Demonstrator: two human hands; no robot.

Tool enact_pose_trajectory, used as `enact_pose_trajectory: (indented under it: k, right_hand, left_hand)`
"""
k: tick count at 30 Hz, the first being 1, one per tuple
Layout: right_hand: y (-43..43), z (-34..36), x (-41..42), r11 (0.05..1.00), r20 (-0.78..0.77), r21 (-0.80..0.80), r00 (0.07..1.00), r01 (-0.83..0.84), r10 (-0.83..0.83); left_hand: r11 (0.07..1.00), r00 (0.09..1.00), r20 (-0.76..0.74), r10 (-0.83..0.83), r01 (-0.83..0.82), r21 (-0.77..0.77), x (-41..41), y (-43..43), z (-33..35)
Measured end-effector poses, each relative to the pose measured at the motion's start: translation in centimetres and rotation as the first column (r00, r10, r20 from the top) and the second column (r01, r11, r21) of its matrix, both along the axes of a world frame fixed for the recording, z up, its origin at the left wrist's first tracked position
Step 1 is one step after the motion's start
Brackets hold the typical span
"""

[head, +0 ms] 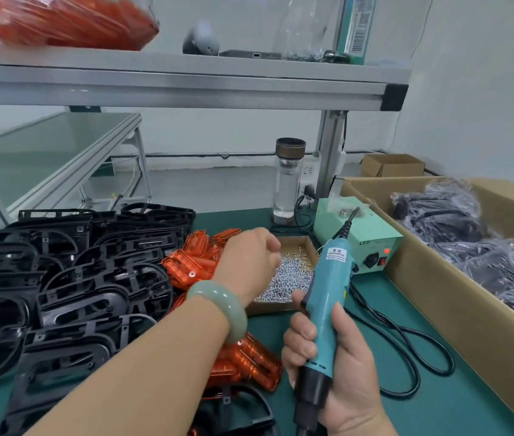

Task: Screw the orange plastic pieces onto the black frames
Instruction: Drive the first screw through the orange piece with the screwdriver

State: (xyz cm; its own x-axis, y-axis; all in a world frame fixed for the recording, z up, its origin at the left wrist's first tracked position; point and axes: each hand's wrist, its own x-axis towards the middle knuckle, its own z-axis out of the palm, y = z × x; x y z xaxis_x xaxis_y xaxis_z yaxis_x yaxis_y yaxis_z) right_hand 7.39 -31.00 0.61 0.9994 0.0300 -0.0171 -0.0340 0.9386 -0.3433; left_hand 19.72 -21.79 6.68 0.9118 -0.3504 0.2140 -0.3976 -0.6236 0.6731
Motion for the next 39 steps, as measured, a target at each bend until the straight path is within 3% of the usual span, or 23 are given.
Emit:
enact_pose_trajectory:
  k: [3,6,11,14,26,34,39]
  right_hand:
    - [0.0,0.1,0.0,1.0,0.011,0.008,1.0,0.009,-0.009]
    - [0.2,0.1,-0.1,1.0,0.026,0.01,0.999,0.028,-0.028]
    - [1.1,0.8,-0.1,0.994,0.04,0.04,0.994,0.103,-0.105]
    - [2.0,1.6,0.4,0.982,0.011,0.038,0.983,0.184,-0.184]
    - [6.5,1.5,2.0,0.95,0.023,0.056,0.951,0.308,-0.309]
    - [6.7,1.6,2.0,0.901,0.03,-0.02,0.901,0.434,-0.433]
    - [6.8,1.8,1.9,0.867,0.022,-0.044,0.868,0.496,-0.495]
  left_hand:
    - [0.935,0.994,-0.113,0.002,-0.042,-0.353,-2.4,3.1,1.0]
    - [0.822,0.976,-0.218,0.024,-0.143,-0.551,-5.4,7.3,0.8]
    - [0.584,0.904,-0.427,0.032,-0.364,-0.726,-9.5,13.3,-2.2]
    - [0.483,0.879,-0.477,0.027,-0.429,-0.763,-10.9,14.8,-3.8]
    - [0.501,0.925,-0.372,-0.074,-0.288,-0.816,-13.4,14.0,-5.0]
    - [0.51,0.882,-0.458,-0.109,-0.346,-0.788,-13.4,13.3,-5.4]
    - [0.602,0.873,-0.484,-0.065,-0.352,-0.717,-13.4,13.1,-5.9]
